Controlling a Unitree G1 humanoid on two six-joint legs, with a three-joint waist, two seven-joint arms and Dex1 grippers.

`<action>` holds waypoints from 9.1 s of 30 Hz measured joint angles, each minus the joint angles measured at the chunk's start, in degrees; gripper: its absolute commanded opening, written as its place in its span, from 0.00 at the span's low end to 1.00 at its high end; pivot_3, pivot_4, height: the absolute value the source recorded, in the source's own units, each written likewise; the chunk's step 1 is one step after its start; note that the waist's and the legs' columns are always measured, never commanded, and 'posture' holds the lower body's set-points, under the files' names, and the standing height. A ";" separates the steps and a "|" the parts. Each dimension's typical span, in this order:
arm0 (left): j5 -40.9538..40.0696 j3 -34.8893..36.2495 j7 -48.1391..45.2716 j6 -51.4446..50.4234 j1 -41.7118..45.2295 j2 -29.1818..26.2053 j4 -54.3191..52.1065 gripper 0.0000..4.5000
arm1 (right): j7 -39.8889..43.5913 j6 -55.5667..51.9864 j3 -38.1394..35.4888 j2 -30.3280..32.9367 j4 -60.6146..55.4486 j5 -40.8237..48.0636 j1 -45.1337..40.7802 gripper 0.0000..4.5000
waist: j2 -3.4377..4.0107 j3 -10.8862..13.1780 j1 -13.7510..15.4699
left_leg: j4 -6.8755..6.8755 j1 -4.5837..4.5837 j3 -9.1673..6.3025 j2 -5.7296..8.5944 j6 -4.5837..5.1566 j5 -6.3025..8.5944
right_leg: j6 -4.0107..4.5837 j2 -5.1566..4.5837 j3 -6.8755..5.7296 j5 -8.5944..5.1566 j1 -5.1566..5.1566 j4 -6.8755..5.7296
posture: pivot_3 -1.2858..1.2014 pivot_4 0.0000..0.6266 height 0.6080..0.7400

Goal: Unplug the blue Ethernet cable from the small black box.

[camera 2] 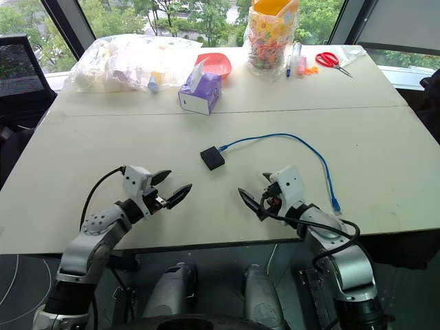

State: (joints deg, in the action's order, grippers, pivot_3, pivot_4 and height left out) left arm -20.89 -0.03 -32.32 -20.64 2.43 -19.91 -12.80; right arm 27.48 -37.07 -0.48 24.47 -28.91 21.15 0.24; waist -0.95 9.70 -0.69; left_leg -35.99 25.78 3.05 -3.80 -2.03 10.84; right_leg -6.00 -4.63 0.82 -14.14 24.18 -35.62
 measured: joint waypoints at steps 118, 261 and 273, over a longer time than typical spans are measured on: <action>-23.39 5.35 -22.28 -27.79 27.58 -16.06 10.90 0.10 | 11.23 45.41 19.92 1.58 23.67 -51.39 -37.32 0.00 | 0.00 0.15 -0.30 | -0.05 -0.25 0.04 0.02 -0.08 -0.07 | -0.23 0.10 0.07 -0.12 0.10 -0.71 | 0.52 0.24 0.96; 5.14 -3.46 -21.83 14.31 27.59 -4.24 27.65 0.10 | 6.19 4.78 10.46 1.77 62.37 -12.94 -53.40 0.98 | 0.00 0.21 0.05 | -0.10 0.28 0.07 0.05 -0.01 -0.05 | -0.49 0.09 0.07 0.03 0.40 -0.61 | 0.52 0.24 0.96; 10.50 -4.88 -17.76 24.66 27.57 0.80 38.70 0.21 | 7.92 -15.69 1.54 5.59 27.44 -3.78 -37.99 0.99 | 0.01 0.19 0.02 | -0.14 0.26 0.02 0.03 -0.01 -0.05 | -0.51 0.08 0.05 0.04 0.38 -0.62 | 0.52 0.24 0.96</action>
State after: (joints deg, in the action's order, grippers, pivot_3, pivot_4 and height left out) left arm -10.39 -4.91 -50.08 4.02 30.00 -19.11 25.90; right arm 35.40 -52.76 1.05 30.06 -1.47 17.38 -37.75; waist -0.94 9.89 -0.66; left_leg -36.13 26.04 3.07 -3.76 -2.04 10.79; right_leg -6.51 -4.55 0.87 -14.09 24.56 -36.24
